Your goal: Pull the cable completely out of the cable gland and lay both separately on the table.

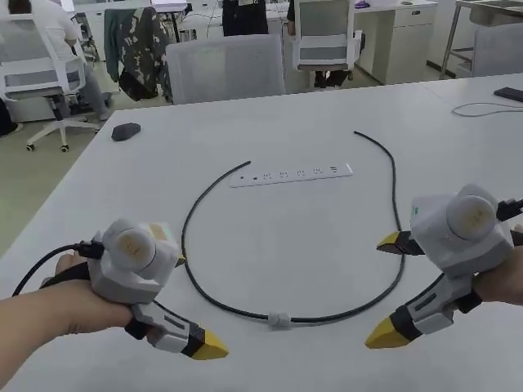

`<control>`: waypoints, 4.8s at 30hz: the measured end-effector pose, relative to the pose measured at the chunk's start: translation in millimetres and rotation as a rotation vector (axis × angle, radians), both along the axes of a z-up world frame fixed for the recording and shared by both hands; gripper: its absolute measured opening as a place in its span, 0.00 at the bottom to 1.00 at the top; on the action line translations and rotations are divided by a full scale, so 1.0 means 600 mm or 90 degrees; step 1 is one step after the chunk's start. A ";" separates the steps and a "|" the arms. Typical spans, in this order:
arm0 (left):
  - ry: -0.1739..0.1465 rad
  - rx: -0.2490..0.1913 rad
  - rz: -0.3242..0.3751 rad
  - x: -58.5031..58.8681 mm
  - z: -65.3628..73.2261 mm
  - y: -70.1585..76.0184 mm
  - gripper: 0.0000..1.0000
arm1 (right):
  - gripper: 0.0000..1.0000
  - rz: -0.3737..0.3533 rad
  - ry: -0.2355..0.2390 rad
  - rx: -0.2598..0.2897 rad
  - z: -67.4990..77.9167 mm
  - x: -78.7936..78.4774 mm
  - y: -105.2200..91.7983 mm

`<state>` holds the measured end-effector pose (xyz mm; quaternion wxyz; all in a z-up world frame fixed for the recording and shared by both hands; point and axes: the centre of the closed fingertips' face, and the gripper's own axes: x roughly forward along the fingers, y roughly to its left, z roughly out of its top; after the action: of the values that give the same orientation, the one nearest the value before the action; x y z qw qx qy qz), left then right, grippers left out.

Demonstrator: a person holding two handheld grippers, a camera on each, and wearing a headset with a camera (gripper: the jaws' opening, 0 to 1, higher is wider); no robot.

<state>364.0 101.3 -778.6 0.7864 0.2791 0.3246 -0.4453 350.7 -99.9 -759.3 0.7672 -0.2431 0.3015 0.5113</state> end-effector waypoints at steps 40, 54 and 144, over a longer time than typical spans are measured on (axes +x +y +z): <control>-0.023 -0.047 0.007 0.028 0.002 -0.003 1.00 | 0.85 0.008 0.008 0.024 -0.004 0.015 0.054; -0.032 -0.074 0.005 0.024 0.001 -0.023 0.99 | 0.50 0.042 0.029 0.046 -0.065 0.003 0.147; 0.277 -0.461 -0.163 -0.155 0.108 -0.221 0.16 | 0.07 0.222 -0.051 0.077 0.068 -0.144 0.134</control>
<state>271.2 -31.1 -713.8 0.6853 -0.0771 0.2686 -0.6725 264.2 -19.5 -718.3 0.6917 -0.2651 0.1925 0.6436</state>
